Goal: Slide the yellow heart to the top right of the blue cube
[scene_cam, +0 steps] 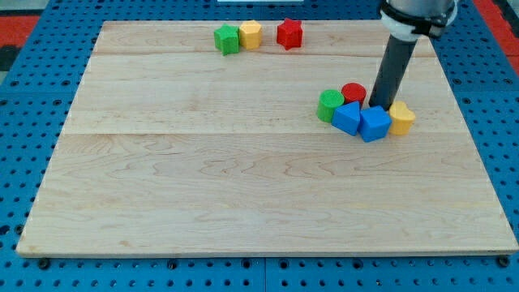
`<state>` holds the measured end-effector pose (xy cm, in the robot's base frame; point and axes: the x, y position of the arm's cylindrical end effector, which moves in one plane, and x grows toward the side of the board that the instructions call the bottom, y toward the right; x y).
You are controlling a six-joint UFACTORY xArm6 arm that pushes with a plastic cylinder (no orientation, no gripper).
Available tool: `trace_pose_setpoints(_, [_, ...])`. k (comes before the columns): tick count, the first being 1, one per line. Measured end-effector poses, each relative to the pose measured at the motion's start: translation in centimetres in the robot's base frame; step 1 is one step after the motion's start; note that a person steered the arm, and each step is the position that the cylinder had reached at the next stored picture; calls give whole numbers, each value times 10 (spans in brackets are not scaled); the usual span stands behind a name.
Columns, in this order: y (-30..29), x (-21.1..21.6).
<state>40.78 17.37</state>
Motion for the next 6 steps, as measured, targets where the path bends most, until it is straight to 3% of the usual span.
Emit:
trace_pose_setpoints(2, [39,-14])
trace_pose_setpoints(4, [48,70])
trace_pose_setpoints(6, [50,9])
